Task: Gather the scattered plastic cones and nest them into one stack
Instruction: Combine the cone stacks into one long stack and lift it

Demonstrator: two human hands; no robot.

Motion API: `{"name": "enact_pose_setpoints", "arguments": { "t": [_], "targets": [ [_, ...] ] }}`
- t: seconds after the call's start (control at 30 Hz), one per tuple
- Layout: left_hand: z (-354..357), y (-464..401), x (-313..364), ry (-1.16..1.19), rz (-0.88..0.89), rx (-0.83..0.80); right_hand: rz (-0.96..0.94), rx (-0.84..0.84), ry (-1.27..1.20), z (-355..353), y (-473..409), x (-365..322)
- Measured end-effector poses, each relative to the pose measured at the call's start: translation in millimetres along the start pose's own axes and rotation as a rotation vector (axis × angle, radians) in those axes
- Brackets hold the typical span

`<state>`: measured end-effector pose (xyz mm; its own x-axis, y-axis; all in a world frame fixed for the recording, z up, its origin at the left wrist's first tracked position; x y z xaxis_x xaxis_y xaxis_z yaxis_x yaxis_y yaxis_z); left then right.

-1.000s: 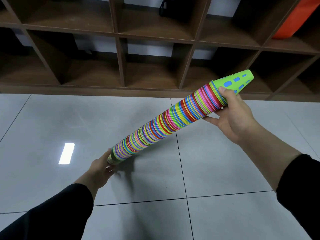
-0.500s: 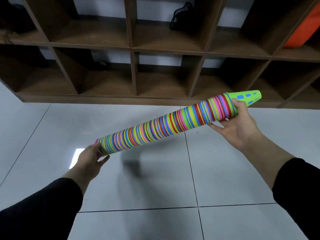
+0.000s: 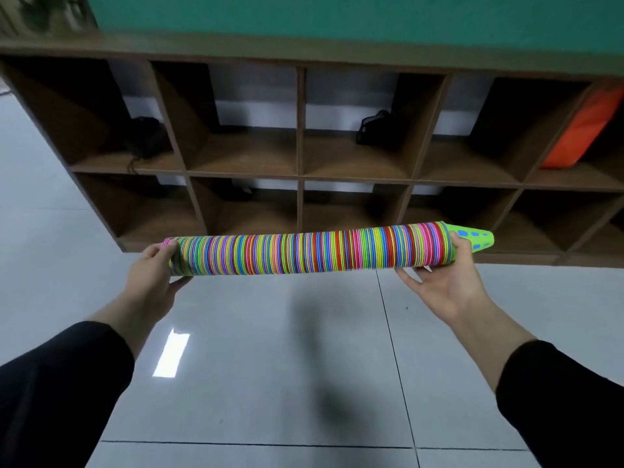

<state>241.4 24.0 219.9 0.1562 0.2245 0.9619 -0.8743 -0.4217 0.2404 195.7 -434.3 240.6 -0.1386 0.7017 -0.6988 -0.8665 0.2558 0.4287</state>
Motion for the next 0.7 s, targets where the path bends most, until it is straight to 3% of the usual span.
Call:
{"name": "enact_pose_setpoints", "arguments": {
  "t": [0.4, 0.7],
  "targets": [
    [5, -14, 126, 0.029, 0.201, 0.012, -0.101, -0.165, -0.046, 104, -8, -52],
    [38, -59, 245, 0.031, 0.298, 0.001, -0.131, -0.237, -0.065, 210, -24, -133]
  ]
}}
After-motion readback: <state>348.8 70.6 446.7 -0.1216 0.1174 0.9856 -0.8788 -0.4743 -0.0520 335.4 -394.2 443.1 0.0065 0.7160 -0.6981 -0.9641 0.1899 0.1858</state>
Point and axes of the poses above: each hand's wrist, its own y-axis away from the middle knuckle, its own z-axis out of the palm, x = y × z, the point moved 3 cm from there along -y, towards the middle knuckle, and after that the axes turned 3 degrees about z, right-handed, at the moved point
